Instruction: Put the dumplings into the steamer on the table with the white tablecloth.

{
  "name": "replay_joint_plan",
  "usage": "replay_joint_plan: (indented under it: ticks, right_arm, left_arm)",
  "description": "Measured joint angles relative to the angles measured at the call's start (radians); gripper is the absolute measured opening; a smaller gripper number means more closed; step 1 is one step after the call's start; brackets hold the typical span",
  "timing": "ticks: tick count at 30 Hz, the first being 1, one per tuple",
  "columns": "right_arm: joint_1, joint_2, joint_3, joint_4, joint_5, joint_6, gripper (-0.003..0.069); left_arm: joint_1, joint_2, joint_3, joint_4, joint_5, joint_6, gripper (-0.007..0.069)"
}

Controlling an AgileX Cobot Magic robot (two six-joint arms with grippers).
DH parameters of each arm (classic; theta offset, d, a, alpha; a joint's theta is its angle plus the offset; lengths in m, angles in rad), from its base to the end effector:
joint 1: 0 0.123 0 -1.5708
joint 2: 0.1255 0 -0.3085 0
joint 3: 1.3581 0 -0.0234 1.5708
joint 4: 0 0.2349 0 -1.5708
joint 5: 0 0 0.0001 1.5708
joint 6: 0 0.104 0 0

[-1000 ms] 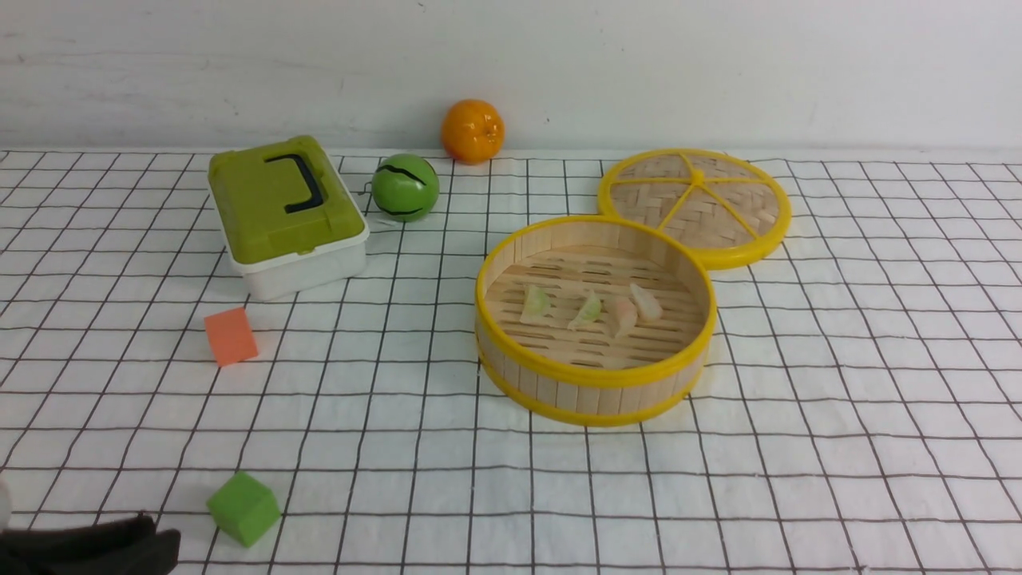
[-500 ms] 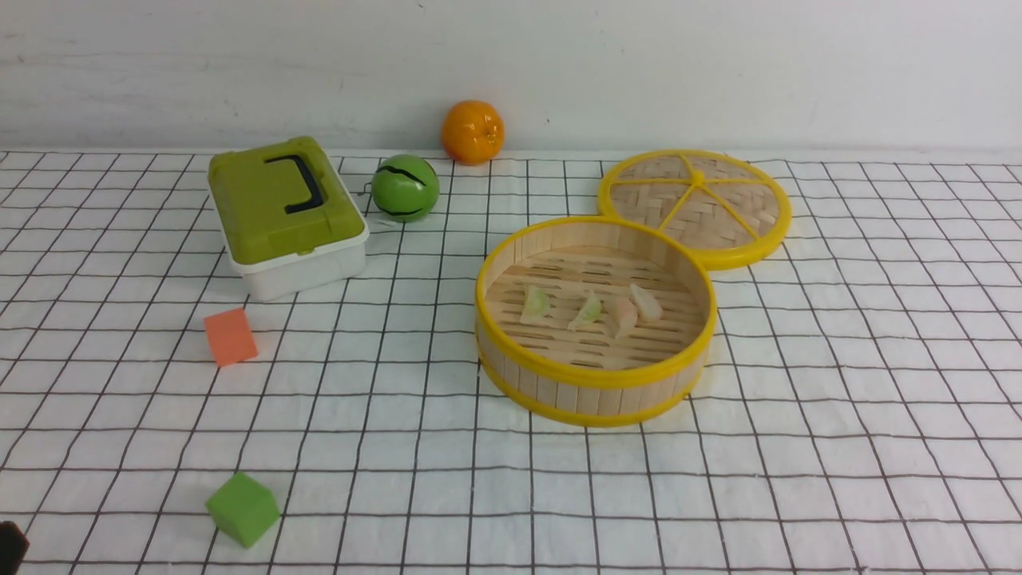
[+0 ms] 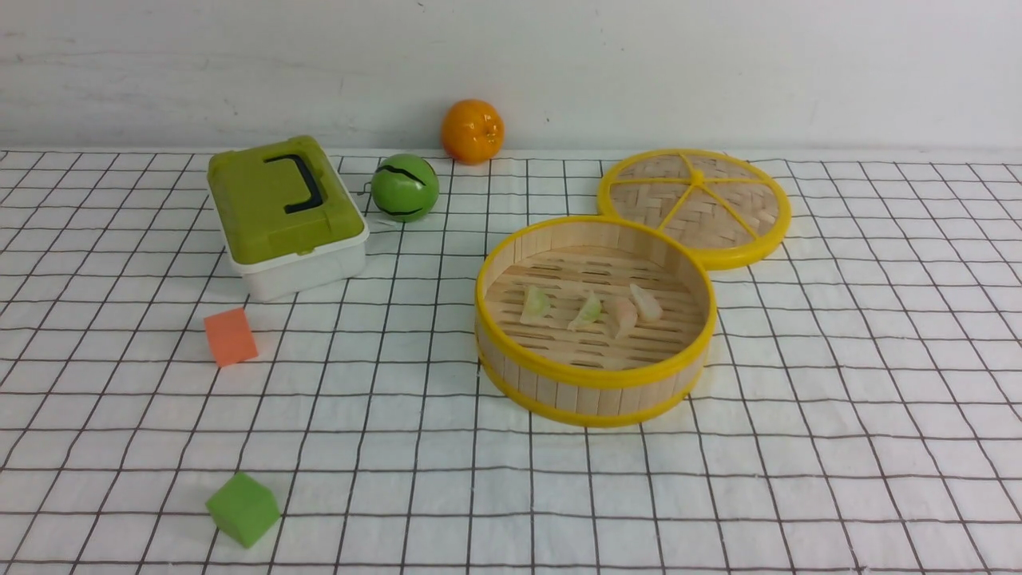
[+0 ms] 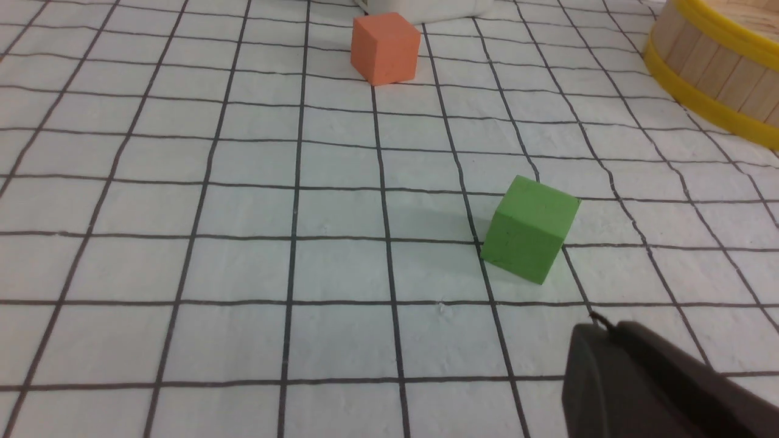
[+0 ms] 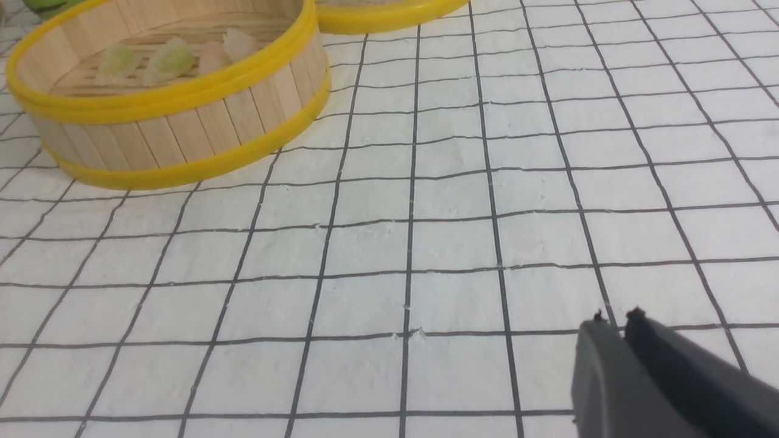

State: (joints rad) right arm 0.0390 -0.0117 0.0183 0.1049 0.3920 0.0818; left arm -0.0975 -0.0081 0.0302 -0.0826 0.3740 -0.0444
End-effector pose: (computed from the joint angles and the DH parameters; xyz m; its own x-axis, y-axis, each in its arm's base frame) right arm 0.0245 0.0051 0.1685 -0.3132 0.1656 -0.9351 -0.0217 0.9832 0.1814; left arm 0.0251 -0.0056 0.1662 -0.3145 -0.0908 -0.9449 0.0885 0.9883 -0.1244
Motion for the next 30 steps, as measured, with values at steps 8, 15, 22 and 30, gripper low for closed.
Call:
replay_joint_plan:
  ticks: [8,15,22,30]
  right_arm:
    - [0.000,0.000,0.000,0.000,0.000,0.000,0.0046]
    - [0.000,0.000,0.000,0.000,0.000,0.000,0.0052]
    - [0.000,0.000,0.000,0.000,0.000,0.000,0.0064]
    - [0.000,0.000,0.000,0.000,0.000,0.000,0.0071]
  left_arm:
    - [0.000,0.000,0.000,-0.001,0.000,0.011,-0.0013]
    - [0.000,0.000,0.000,-0.001,0.000,0.013,-0.0013]
    - [0.000,0.000,0.000,-0.001,0.000,0.014,-0.0013]
    - [0.000,0.000,0.000,-0.003,0.000,0.014,-0.0013]
